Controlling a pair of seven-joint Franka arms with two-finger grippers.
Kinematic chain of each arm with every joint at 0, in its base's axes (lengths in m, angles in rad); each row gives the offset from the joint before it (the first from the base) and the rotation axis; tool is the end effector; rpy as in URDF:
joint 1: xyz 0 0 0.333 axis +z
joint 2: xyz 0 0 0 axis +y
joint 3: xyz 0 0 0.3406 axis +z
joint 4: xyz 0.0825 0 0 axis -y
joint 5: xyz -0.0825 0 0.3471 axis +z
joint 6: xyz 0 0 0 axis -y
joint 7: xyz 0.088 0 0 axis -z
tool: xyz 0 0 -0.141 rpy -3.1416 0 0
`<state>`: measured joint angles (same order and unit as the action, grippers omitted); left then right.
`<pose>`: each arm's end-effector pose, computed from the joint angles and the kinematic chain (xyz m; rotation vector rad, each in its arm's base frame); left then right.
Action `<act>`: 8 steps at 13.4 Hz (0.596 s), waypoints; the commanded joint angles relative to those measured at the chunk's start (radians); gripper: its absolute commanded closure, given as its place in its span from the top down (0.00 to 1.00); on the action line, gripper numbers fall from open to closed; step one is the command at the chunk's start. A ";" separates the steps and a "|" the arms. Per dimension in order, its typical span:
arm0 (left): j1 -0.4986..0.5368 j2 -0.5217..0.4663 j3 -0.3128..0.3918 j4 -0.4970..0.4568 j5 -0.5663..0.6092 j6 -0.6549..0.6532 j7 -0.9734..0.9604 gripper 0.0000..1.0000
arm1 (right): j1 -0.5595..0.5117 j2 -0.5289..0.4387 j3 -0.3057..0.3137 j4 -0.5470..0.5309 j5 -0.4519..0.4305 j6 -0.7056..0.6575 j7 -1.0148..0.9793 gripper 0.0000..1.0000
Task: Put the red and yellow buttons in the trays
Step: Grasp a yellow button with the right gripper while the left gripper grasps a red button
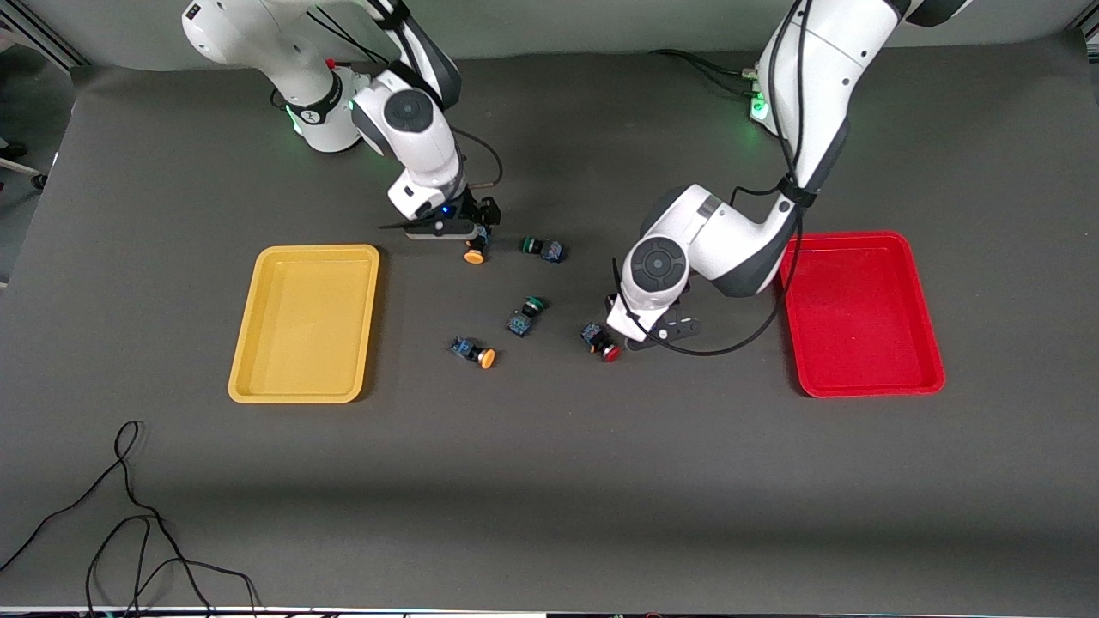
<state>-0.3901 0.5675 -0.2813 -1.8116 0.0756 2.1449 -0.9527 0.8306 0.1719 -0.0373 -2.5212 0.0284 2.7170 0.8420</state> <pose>0.4853 -0.3647 0.2356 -3.0117 -0.3930 0.3253 0.3204 0.3241 0.2387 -3.1180 0.1151 -0.0193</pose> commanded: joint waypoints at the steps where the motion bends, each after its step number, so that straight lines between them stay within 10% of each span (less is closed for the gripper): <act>1: -0.009 -0.023 0.010 -0.081 0.015 0.085 -0.034 0.95 | 0.015 0.076 -0.010 0.018 0.005 0.073 0.009 1.00; 4: -0.022 -0.017 0.011 -0.097 0.018 0.121 -0.034 0.75 | 0.022 0.116 -0.010 0.022 0.005 0.102 0.012 1.00; 8: -0.024 -0.015 0.010 -0.117 0.018 0.144 -0.032 0.41 | 0.022 0.138 -0.009 0.027 0.007 0.115 0.012 0.18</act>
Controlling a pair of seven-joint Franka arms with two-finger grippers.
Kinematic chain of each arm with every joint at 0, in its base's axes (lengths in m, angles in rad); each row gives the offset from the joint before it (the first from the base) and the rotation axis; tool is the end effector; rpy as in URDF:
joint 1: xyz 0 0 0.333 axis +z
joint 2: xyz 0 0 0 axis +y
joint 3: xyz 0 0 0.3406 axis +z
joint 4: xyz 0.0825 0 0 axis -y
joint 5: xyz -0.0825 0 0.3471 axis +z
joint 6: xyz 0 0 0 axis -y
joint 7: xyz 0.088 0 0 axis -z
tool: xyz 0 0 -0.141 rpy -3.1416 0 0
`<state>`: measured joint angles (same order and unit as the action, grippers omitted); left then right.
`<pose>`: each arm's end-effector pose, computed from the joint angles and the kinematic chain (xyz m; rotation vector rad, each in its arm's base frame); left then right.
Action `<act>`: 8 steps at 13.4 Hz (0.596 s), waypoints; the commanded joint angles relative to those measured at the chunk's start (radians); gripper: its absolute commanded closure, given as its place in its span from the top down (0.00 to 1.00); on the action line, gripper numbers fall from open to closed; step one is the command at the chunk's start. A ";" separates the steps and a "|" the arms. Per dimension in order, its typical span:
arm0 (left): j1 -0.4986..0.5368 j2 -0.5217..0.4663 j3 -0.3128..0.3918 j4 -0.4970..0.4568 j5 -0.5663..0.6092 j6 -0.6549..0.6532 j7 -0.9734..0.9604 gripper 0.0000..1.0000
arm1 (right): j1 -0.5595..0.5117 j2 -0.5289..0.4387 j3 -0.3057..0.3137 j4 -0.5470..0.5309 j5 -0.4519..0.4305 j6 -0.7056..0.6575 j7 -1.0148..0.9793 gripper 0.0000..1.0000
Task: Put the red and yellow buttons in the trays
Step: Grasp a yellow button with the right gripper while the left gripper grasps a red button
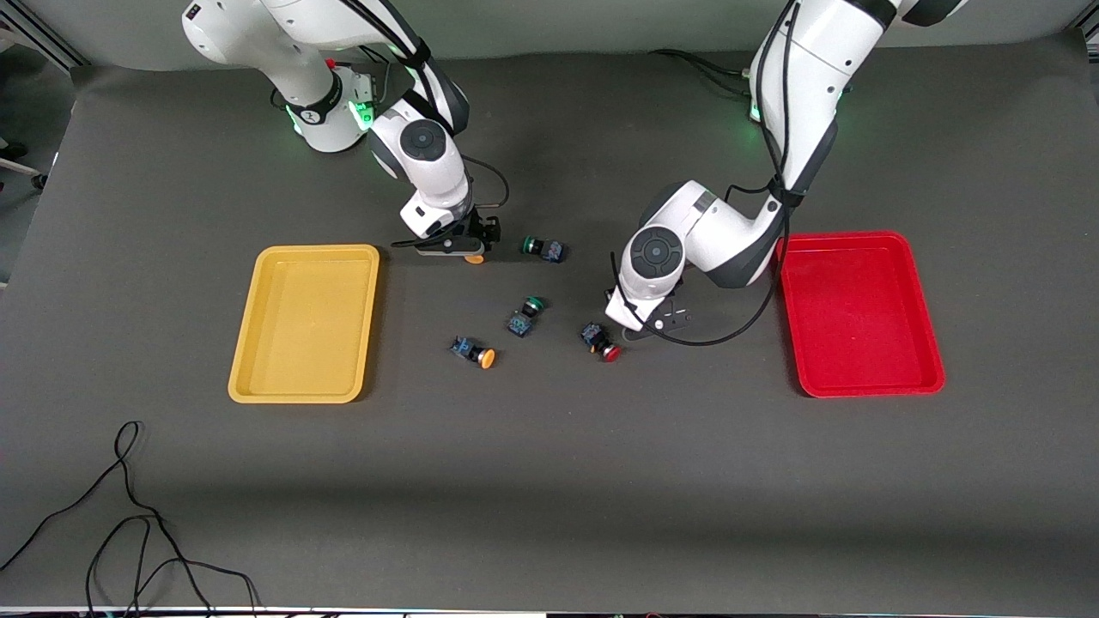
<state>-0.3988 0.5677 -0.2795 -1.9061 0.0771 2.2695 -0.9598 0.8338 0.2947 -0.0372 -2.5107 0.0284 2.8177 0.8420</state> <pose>0.4679 -0.3636 0.2098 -3.0379 -0.3889 0.2987 0.3229 0.3276 0.1947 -3.1315 0.1106 -0.0153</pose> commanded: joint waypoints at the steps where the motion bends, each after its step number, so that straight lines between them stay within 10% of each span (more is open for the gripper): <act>1: -0.020 -0.015 0.008 -0.027 0.016 0.036 -0.027 0.30 | 0.021 0.014 -0.010 0.019 0.007 0.011 0.012 0.12; 4: -0.020 -0.044 0.008 -0.019 0.016 0.035 -0.024 0.00 | 0.018 -0.035 -0.013 0.032 0.007 -0.044 0.005 0.12; 8: 0.086 -0.139 0.011 0.137 0.006 -0.413 0.163 0.00 | 0.008 -0.141 -0.045 0.189 0.008 -0.415 -0.006 0.12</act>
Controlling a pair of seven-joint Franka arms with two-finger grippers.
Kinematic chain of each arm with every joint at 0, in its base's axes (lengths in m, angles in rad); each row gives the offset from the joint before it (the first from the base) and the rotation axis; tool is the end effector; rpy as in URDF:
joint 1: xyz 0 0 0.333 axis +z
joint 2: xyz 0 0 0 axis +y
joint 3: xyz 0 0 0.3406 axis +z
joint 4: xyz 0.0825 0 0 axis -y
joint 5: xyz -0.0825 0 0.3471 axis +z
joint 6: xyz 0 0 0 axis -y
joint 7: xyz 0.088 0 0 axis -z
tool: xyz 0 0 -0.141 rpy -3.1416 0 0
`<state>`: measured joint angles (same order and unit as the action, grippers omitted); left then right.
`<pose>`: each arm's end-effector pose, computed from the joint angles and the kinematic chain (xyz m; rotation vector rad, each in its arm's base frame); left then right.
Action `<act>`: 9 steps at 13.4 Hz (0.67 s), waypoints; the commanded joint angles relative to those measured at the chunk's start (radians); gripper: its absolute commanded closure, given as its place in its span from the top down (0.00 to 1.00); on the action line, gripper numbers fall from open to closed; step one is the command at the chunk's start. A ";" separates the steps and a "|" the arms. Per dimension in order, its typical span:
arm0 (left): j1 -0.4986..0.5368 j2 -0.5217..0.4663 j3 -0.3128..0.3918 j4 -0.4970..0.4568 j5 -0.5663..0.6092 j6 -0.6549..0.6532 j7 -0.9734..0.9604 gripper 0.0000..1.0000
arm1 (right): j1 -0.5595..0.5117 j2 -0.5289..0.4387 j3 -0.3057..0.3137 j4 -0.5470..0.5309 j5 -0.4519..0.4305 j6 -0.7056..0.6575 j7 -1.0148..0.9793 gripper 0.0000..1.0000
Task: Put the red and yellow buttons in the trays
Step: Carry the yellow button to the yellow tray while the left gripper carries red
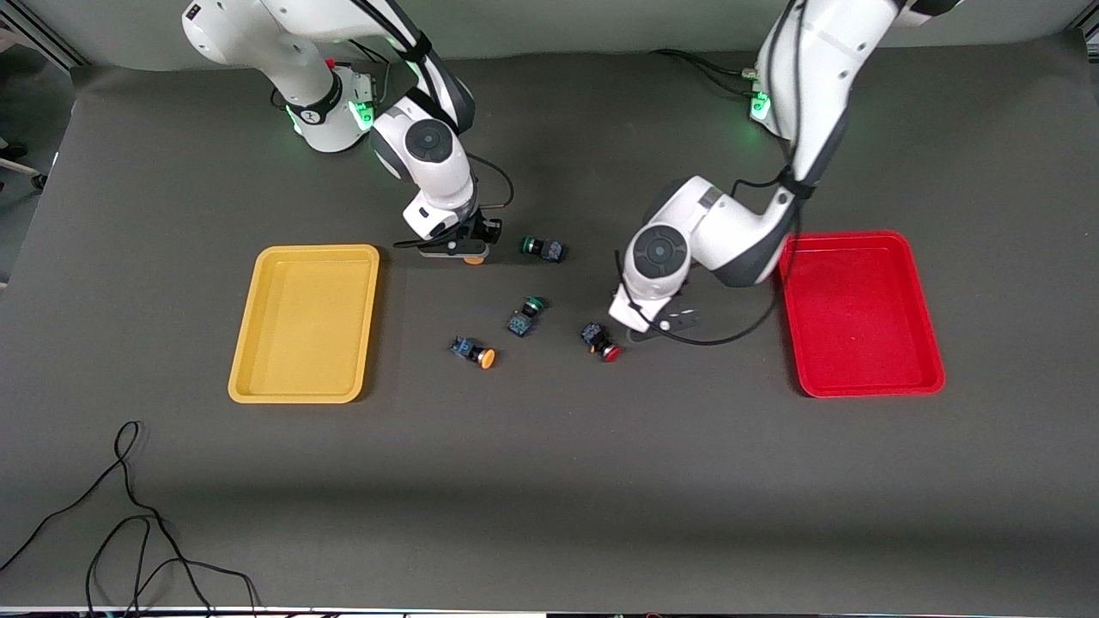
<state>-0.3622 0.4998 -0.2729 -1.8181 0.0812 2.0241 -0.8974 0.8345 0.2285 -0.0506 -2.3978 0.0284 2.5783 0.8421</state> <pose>0.4859 -0.3365 0.2657 -2.9577 -0.3424 0.3632 0.3413 0.3397 0.2398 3.1061 -0.1267 -0.0543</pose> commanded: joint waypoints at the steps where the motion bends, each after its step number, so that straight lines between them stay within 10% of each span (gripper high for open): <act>1: 0.090 -0.099 0.003 0.040 0.002 -0.191 0.144 0.00 | 0.008 -0.089 -0.043 0.136 0.008 -0.269 -0.015 0.12; 4: 0.187 -0.182 0.006 -0.070 0.003 -0.181 0.329 0.00 | 0.009 -0.098 -0.132 0.325 0.099 -0.537 -0.179 0.12; 9: 0.418 -0.340 0.007 -0.294 0.008 -0.135 0.697 0.00 | 0.011 -0.164 -0.469 0.367 0.111 -0.665 -0.591 0.12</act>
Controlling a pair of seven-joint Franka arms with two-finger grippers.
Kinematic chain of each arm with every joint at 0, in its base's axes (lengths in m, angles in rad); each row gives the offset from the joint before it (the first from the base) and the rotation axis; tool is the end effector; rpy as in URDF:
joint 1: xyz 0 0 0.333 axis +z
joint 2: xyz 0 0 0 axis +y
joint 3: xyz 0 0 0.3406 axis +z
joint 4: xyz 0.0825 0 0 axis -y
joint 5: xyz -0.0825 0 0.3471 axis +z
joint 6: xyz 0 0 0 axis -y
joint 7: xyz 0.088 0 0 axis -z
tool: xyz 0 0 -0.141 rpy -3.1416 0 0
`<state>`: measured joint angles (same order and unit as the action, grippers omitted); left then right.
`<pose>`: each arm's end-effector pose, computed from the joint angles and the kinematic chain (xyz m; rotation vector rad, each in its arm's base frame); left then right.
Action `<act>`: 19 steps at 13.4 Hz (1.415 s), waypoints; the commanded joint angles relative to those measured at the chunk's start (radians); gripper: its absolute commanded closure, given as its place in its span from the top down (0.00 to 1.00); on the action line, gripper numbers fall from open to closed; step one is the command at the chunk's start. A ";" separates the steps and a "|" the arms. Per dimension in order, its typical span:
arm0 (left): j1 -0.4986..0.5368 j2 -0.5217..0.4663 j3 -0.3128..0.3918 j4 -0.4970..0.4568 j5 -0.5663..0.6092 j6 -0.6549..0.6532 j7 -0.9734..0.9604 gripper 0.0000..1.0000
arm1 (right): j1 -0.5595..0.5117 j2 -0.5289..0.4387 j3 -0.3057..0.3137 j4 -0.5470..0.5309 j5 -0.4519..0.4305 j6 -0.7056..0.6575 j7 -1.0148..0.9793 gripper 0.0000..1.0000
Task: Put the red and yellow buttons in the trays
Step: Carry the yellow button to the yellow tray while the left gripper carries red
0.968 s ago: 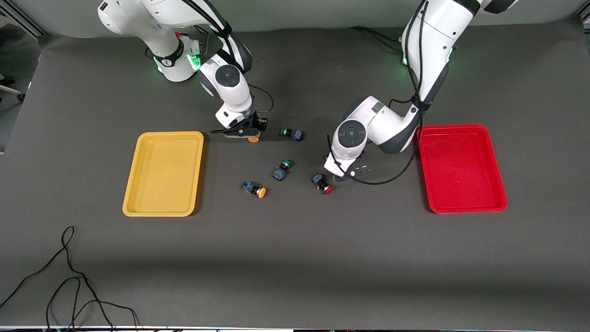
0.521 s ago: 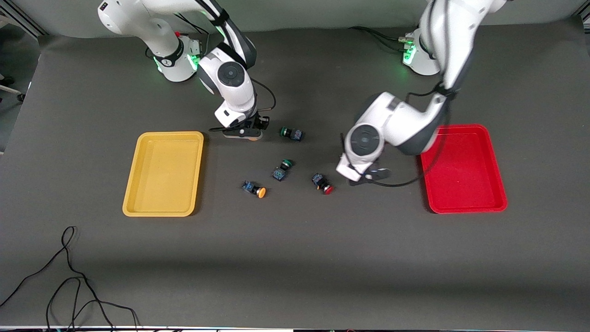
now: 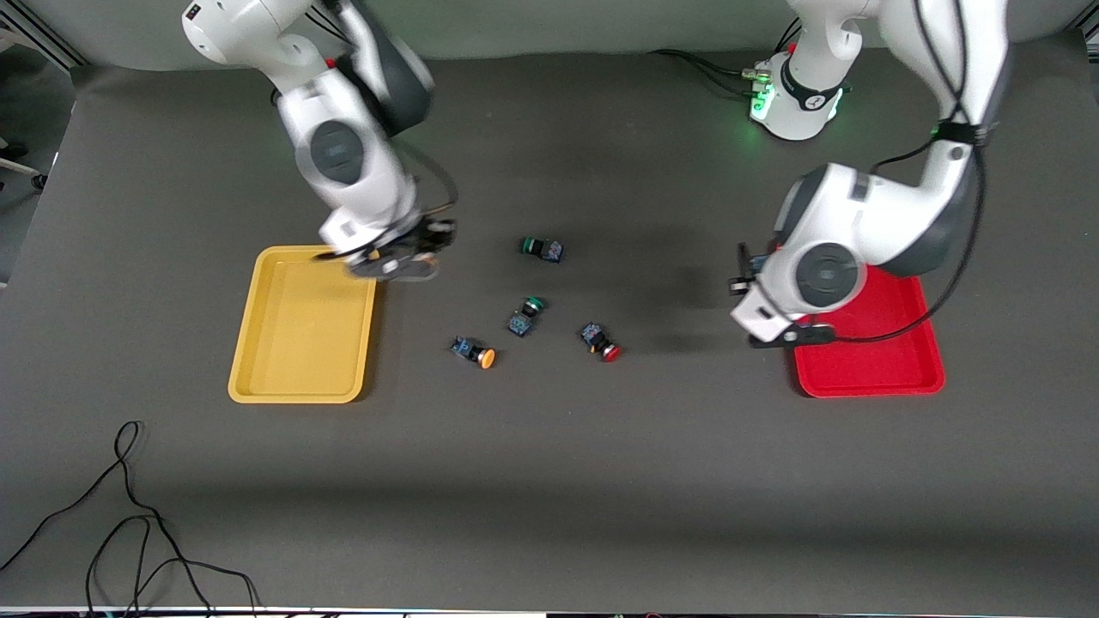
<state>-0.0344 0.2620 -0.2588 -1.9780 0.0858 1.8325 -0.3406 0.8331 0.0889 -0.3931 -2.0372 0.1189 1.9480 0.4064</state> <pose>0.4984 -0.1360 0.3297 -2.9561 -0.0052 0.5607 0.4573 0.2316 0.4013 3.1242 -0.0331 -0.2898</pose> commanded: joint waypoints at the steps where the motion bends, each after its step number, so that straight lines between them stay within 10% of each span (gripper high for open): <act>1: 0.149 -0.116 -0.007 -0.174 0.008 0.097 0.206 0.00 | 0.012 -0.020 -0.186 0.030 0.012 -0.050 -0.237 0.12; 6: 0.264 -0.089 0.000 -0.364 0.046 0.440 0.336 0.00 | 0.008 0.083 -0.438 0.107 0.010 -0.060 -0.578 0.12; 11: 0.263 -0.081 -0.002 -0.418 0.048 0.513 0.316 0.02 | -0.060 0.201 -0.460 -0.015 0.054 0.184 -0.691 0.12; 13: 0.271 -0.063 -0.002 -0.429 0.046 0.545 0.315 0.99 | -0.072 0.296 -0.461 -0.032 0.167 0.242 -0.789 0.12; 18: 0.199 -0.107 -0.045 -0.307 0.040 0.363 0.168 1.00 | -0.094 0.497 -0.451 -0.024 0.435 0.298 -0.998 0.14; 19: 0.144 -0.090 -0.057 -0.226 0.038 0.299 0.070 1.00 | -0.094 0.508 -0.451 -0.023 0.436 0.298 -0.997 0.39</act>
<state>0.2034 0.1823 -0.2898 -2.3202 0.1170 2.2564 -0.1136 0.7411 0.5644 -0.8402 -2.0872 0.5153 2.2449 -0.5512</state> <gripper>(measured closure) 0.000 0.555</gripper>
